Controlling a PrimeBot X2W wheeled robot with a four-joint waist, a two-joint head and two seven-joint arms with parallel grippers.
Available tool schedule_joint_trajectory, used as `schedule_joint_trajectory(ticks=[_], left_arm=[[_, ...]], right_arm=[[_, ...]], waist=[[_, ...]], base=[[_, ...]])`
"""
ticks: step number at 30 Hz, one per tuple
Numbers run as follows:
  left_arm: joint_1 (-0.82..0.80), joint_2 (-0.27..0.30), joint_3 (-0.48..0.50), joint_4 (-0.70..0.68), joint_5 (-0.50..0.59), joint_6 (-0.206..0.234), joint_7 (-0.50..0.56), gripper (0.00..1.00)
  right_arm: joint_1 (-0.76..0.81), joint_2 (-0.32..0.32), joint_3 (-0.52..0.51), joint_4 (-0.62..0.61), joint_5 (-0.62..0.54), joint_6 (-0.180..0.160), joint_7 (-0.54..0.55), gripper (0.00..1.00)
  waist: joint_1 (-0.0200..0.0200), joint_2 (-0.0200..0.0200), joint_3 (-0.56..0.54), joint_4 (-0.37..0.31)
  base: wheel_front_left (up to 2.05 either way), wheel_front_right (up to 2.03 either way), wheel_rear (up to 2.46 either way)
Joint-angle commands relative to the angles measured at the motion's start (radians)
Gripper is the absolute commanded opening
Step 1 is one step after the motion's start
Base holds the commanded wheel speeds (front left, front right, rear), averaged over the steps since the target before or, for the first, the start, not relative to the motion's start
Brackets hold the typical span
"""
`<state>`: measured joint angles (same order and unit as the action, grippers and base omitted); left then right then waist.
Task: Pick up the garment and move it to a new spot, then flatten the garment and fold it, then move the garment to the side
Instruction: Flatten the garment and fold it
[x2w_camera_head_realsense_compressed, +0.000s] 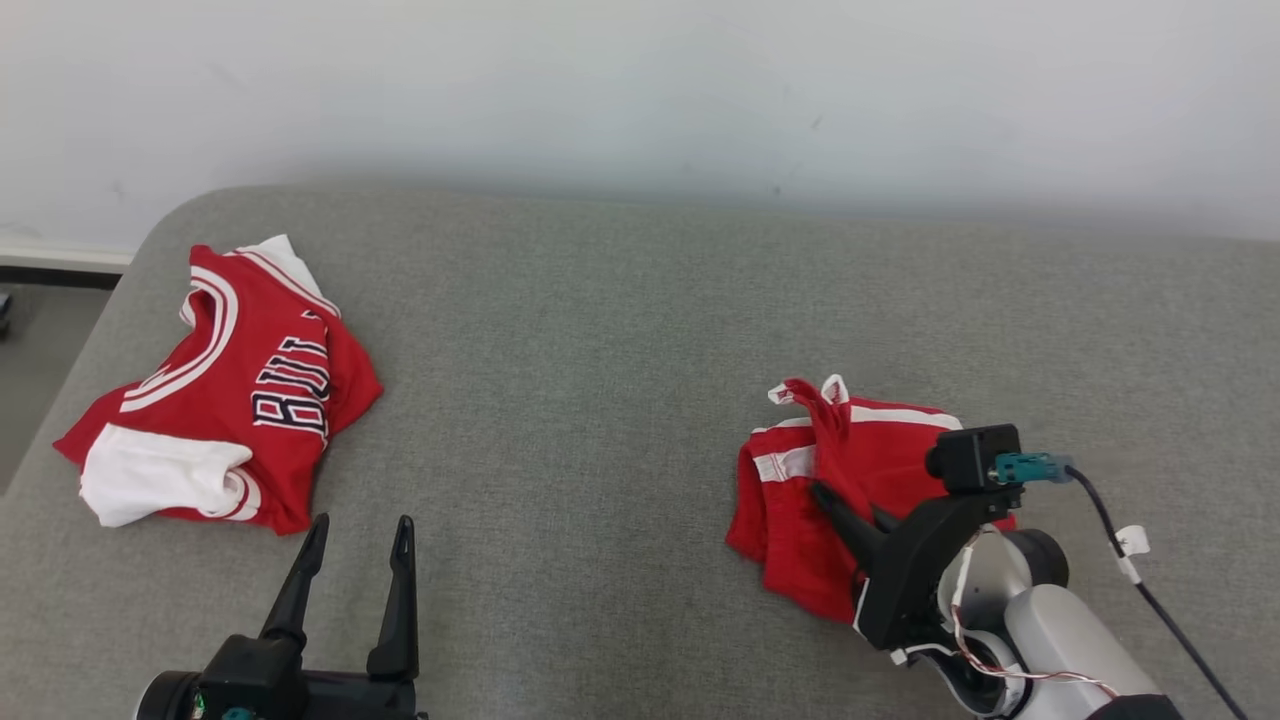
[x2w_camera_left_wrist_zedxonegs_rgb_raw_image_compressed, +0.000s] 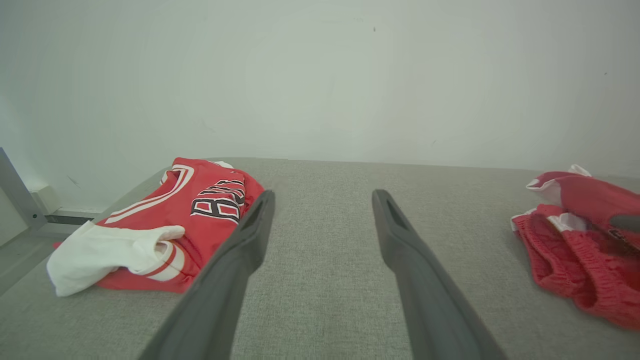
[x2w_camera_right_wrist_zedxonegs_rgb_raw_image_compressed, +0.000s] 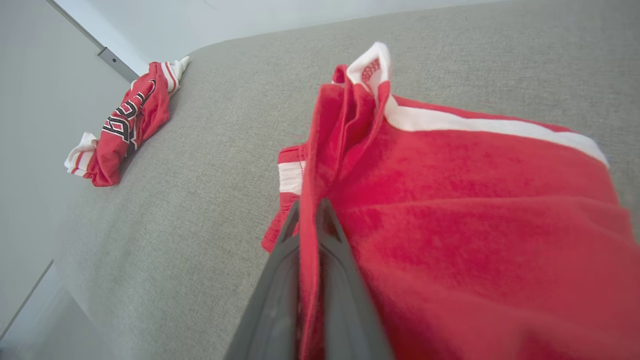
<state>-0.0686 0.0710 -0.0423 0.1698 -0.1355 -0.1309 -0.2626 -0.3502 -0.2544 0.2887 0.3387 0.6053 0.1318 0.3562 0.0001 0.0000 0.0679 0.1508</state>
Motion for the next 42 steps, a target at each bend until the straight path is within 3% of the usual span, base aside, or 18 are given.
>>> schedule_joint_trajectory(ticks=[1,6,8,16,22,34,42], left_arm=[[-0.013,-0.004,-0.001,0.003,-0.012,0.001,-0.003,1.00],[-0.019,-0.006,-0.012,0.014,-0.014,0.001,-0.003,1.00],[-0.021,-0.006,-0.014,0.016,-0.014,0.001,-0.003,1.00],[0.003,0.006,0.009,0.014,-0.011,0.001,-0.003,1.00],[0.027,0.006,0.028,0.003,-0.002,0.001,-0.003,1.00],[0.051,0.010,0.042,-0.007,-0.001,0.001,-0.003,1.00],[0.074,0.012,0.063,-0.014,0.000,0.001,-0.003,1.00]], right_arm=[[-0.005,0.012,0.003,0.012,-0.007,-0.002,-0.008,0.00],[-0.020,0.041,0.024,0.083,-0.009,-0.002,-0.038,0.01],[-0.026,0.039,0.033,0.089,-0.007,-0.002,-0.063,1.00],[-0.009,-0.032,0.017,0.003,0.010,-0.002,-0.184,1.00],[0.043,-0.073,-0.083,-0.076,0.003,-0.002,-0.262,1.00],[0.202,-0.032,-0.291,-0.137,-0.068,-0.002,-0.377,1.00],[0.262,0.003,-0.334,-0.168,-0.153,-0.002,-0.480,1.00]], waist=[[-0.0001,0.0000,0.009,0.010],[-0.0001,0.0000,0.015,0.021],[-0.0001,0.0000,0.016,0.022],[-0.0001,0.0000,0.007,-0.006],[-0.0001,0.0000,-0.006,-0.034],[-0.0001,0.0000,-0.036,-0.061],[-0.0001,0.0000,-0.049,-0.084]], base=[[0.00,0.00,0.00],[0.00,0.00,0.00],[0.00,0.00,0.00],[0.00,0.00,0.00],[0.00,0.00,0.00],[0.00,0.00,0.00],[0.00,0.00,0.00]])
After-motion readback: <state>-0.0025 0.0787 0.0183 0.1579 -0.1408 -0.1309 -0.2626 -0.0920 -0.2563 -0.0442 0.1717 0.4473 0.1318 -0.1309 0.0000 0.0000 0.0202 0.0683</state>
